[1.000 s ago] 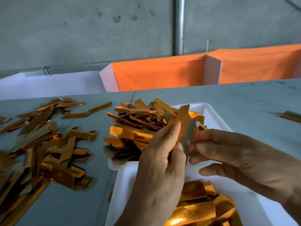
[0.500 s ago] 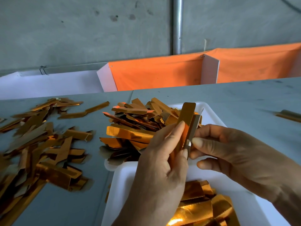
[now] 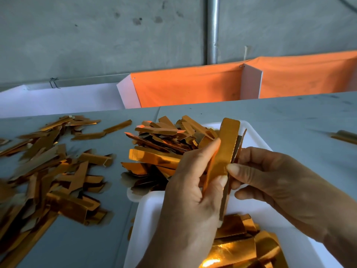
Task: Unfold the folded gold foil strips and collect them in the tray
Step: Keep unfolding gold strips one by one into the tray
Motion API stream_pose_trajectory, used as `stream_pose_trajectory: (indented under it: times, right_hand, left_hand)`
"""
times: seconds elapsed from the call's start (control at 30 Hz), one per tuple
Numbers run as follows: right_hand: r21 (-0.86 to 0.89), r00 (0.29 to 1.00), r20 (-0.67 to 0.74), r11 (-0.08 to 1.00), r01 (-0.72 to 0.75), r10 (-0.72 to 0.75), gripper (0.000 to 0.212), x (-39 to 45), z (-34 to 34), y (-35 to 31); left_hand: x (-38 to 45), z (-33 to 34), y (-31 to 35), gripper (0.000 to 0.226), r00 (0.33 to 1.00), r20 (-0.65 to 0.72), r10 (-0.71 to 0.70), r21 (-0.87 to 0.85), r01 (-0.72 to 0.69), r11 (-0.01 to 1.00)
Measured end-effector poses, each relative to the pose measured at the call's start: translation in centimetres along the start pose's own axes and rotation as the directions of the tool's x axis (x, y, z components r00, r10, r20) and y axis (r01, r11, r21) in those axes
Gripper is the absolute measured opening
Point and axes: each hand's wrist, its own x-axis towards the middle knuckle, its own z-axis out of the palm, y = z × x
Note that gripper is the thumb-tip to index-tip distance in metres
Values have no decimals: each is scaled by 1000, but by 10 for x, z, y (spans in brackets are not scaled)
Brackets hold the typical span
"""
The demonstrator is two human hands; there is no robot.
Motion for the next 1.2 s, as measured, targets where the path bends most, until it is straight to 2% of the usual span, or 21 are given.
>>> stream_pose_trajectory:
  times: [0.37, 0.53, 0.67, 0.8, 0.93, 1.07, 1.2]
  right_hand:
    - [-206, 991, -91, 976, 78, -98, 40, 1, 12, 2]
    - [-334, 976, -158, 939, 87, -146, 45, 2, 15, 5]
    - [-385, 967, -166, 915, 115, -192, 45, 3, 15, 7]
    - [-277, 982, -102, 952, 128, -161, 53, 2, 11, 7]
    - [-119, 995, 3, 988, 102, -102, 37, 0, 6, 1]
    - [-42, 993, -36, 993, 109, -111, 35, 0, 5, 0]
    - [-109, 986, -67, 983, 147, -155, 26, 0, 9, 1]
  left_hand:
    - [-1, -1, 1, 59, 998, 4, -67, -54, 67, 996]
    - [-1, -2, 0, 54, 989, 47, -142, -153, 148, 977]
    - [0, -4, -2, 50, 986, 95, -140, -244, 159, 957]
    - [1, -6, -1, 43, 985, 132, -114, -269, 147, 952]
    - [3, -9, -7, 42, 977, 165, -138, -337, 187, 923]
    - [2, -6, -11, 42, 964, 220, -147, -365, 221, 904]
    - [5, -3, -15, 50, 947, 277, -162, -389, 265, 882]
